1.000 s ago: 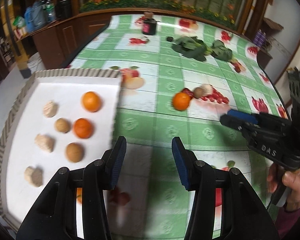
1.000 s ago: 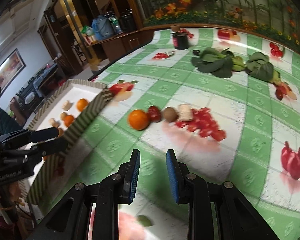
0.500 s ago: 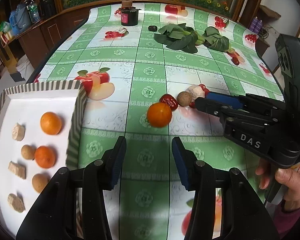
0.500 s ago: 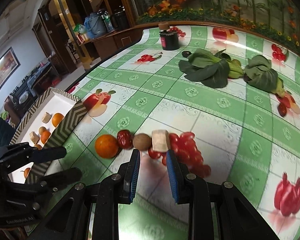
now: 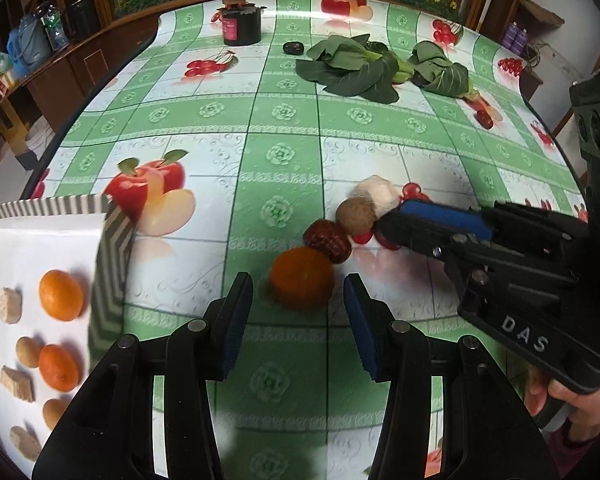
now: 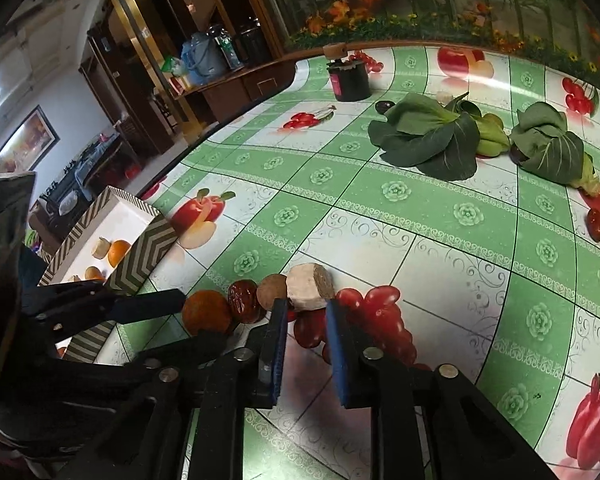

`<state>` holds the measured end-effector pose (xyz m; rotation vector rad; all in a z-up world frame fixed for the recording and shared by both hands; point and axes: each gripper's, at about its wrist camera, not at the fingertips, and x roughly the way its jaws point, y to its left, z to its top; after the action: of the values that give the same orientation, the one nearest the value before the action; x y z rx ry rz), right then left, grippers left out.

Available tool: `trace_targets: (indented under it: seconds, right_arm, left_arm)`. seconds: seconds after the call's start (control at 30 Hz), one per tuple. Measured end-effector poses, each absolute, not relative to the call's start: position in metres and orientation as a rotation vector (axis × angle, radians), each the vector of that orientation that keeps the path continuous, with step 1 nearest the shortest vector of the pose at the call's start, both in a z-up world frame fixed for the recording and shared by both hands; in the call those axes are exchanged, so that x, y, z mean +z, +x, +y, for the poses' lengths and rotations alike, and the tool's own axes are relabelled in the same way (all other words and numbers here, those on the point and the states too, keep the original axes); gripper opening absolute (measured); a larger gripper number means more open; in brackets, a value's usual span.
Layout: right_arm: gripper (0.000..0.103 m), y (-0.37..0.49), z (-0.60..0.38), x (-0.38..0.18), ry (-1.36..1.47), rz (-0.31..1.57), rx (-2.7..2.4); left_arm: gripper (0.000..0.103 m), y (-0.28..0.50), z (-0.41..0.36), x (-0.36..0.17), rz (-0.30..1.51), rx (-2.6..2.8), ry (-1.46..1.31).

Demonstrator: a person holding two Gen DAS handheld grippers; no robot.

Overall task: Organize fruits
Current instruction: 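Grasp an orange with the left gripper while the right gripper grasps a pale bread piece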

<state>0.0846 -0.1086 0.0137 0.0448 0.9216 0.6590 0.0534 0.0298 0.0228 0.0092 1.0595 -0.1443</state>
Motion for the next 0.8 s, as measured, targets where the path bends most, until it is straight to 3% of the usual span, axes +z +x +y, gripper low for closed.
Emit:
trace_targets:
  seconds: [0.13, 0.2, 0.43, 0.8]
  right_arm:
    - [0.016, 0.083, -0.108, 0.014, 0.02, 0.943, 0.667]
    - [0.016, 0.082, -0.11, 0.017, 0.017, 0.925, 0.655]
    - [0.026, 0.085, -0.114, 0.029, 0.026, 0.893, 0.628]
    - [0.024, 0.106, -0.094, 0.012, 0.026, 0.97, 0.657]
  left_arm:
    - [0.046, 0.058, 0.03, 0.02, 1.058, -0.155, -0.005]
    - [0.04, 0.057, 0.03, 0.02, 1.054, -0.151, 0.004]
    - [0.031, 0.057, 0.033, 0.02, 1.045, -0.163, -0.007]
    - [0.031, 0.054, 0.044, 0.019, 1.045, -0.17, -0.022]
